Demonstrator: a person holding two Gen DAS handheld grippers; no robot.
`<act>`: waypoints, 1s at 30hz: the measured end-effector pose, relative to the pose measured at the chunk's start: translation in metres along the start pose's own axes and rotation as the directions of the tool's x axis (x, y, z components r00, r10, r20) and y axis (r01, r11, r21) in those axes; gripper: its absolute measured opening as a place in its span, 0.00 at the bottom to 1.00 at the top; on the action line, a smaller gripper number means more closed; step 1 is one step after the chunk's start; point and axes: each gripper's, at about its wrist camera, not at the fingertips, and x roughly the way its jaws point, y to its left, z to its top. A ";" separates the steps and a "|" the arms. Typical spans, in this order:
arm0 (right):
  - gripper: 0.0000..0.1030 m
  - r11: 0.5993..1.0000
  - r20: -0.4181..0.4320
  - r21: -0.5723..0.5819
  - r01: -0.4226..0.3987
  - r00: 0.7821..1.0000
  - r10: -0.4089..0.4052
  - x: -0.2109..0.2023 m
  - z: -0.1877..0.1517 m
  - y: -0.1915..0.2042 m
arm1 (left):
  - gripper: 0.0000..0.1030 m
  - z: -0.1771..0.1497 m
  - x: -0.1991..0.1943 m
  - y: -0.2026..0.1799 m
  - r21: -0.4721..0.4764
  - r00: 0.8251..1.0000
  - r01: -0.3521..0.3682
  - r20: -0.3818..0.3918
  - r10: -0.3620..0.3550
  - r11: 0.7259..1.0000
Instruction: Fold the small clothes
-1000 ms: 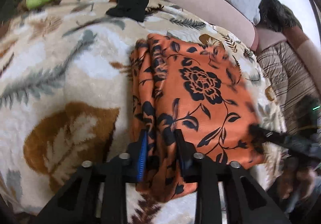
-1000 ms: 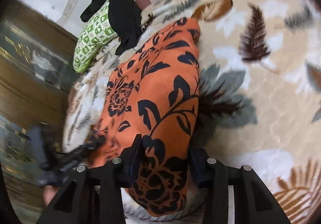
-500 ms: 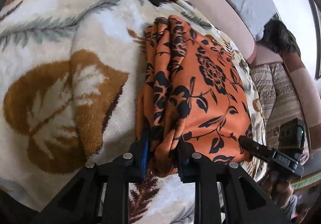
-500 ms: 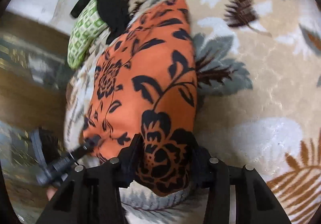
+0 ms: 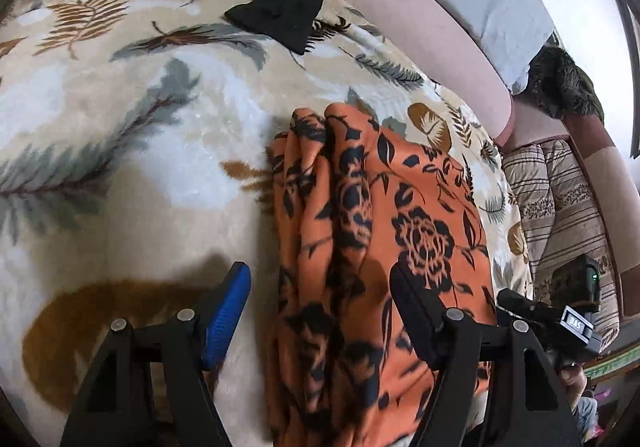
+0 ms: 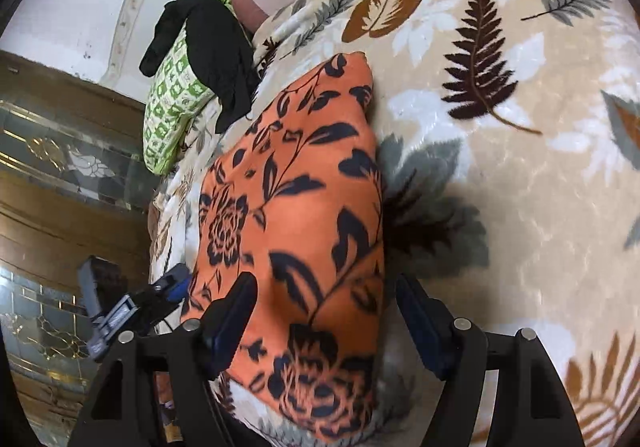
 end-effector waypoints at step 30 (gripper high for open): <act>0.73 1.000 0.009 -0.015 -0.013 1.000 0.013 -0.010 -0.002 -0.012 | 0.16 0.013 0.013 -0.027 0.096 0.995 -0.100 0.031 0.098 0.990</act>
